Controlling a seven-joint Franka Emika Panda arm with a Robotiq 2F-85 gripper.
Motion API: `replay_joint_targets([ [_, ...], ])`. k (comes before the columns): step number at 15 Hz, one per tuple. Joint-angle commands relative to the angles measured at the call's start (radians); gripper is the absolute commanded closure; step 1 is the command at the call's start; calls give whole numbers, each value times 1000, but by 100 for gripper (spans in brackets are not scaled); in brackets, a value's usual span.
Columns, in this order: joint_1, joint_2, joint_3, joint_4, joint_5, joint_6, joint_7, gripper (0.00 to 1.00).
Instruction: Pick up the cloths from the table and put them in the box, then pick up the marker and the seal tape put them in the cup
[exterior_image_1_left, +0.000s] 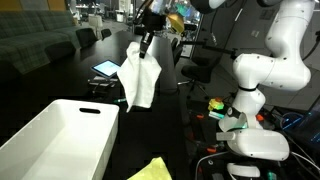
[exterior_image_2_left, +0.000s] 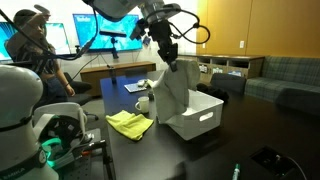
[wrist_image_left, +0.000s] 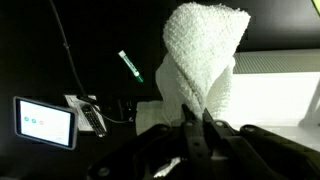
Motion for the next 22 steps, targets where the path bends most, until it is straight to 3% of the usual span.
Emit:
replay_joint_targets([
  [1,17,-75,65,45,2,-111,-160,98],
  [2,-172,29,206,36,135,-33,-282,98],
  [4,-259,63,284,58,223,-31,-406,98],
  [5,-288,144,363,114,297,-36,-431,98],
  [8,-478,240,571,231,428,-59,-528,98],
  [9,-329,299,469,294,363,-61,-448,98],
  [10,-550,367,663,343,453,-44,-529,98],
  [12,-623,419,742,435,468,-56,-533,98],
  [14,-719,552,842,552,458,-26,-492,98],
  [18,-815,699,934,749,433,-66,-477,98],
  [22,-835,828,971,880,438,-79,-492,97],
])
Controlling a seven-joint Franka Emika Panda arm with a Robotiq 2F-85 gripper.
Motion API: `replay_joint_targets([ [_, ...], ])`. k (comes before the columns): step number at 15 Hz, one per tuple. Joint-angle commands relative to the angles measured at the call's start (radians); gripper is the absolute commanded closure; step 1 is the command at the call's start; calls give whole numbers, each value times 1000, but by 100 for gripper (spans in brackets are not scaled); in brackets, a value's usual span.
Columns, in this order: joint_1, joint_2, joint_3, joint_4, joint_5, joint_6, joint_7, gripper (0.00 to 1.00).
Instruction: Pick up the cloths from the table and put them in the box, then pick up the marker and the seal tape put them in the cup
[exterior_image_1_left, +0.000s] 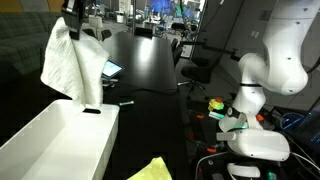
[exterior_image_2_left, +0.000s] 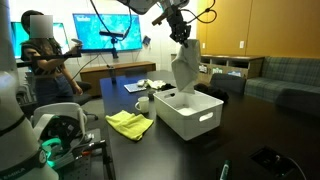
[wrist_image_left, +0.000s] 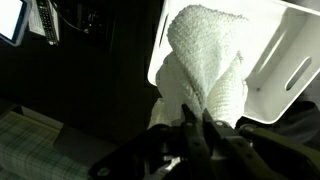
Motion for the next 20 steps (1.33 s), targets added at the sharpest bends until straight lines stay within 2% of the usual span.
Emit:
replay_joint_targets([
  [1,-14,128,44,168,-5,-36,-2,97],
  [5,2,205,65,233,4,-35,-19,96],
  [6,3,227,71,250,14,-39,-26,66],
  [7,4,232,73,249,14,-29,-26,65],
  [8,2,235,75,245,18,-22,-26,59],
  [11,-5,225,73,206,19,9,-21,34],
  [13,-23,194,68,141,22,50,-22,21],
  [16,-83,130,59,-19,45,139,-46,1],
  [20,-180,82,38,-227,102,276,-92,0],
])
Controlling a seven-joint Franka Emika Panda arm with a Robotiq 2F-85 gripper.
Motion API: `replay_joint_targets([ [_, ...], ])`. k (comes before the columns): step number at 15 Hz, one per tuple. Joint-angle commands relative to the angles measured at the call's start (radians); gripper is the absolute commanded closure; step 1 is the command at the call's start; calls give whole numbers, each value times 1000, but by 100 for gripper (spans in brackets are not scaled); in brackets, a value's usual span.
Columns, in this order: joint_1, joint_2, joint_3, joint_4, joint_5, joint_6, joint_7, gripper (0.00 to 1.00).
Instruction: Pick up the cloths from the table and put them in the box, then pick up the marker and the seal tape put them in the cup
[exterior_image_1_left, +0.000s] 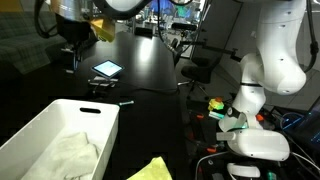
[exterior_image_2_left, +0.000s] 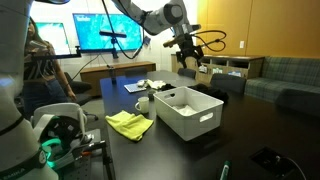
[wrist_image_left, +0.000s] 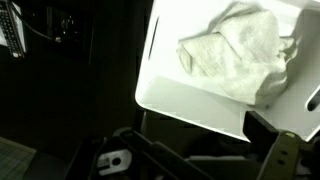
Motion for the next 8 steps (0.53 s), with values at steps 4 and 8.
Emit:
replay_joint_targets([
  [4,-158,-120,-30,-382,157,254,-134,0],
  [8,-235,-160,-42,-547,258,354,-242,0],
])
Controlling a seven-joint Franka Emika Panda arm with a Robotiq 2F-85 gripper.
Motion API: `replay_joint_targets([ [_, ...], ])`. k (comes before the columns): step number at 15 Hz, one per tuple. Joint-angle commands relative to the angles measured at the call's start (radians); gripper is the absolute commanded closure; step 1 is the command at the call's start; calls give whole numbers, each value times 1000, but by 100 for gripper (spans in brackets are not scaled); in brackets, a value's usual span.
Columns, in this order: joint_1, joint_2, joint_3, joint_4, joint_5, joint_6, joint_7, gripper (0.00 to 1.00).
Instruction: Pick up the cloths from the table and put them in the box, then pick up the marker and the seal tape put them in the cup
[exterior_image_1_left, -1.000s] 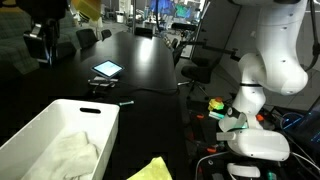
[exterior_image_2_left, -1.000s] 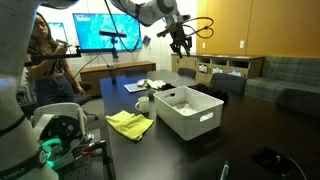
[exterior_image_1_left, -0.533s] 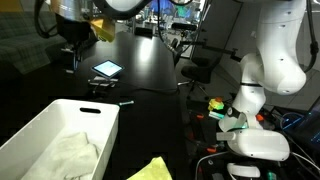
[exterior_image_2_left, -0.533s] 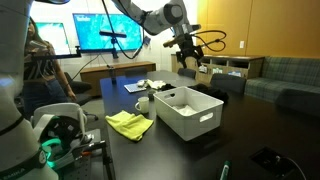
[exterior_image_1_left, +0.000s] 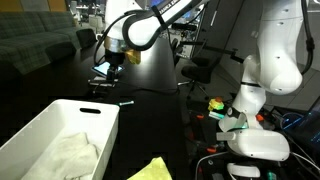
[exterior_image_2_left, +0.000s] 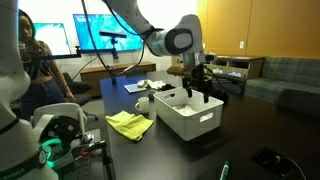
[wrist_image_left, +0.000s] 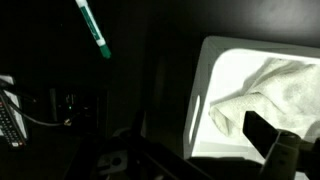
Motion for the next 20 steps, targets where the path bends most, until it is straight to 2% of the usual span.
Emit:
replay_joint_targets([
  [1,-57,-91,-4,-176,87,93,-126,0],
  [4,-91,-95,-14,-224,102,108,-228,0],
  [7,-97,-78,-49,-224,29,120,-266,0],
  [11,-100,-20,-94,-179,-71,141,-279,0],
  [15,-115,67,-120,-141,-126,223,-301,0],
  [20,-133,208,-119,-49,-161,299,-318,0],
])
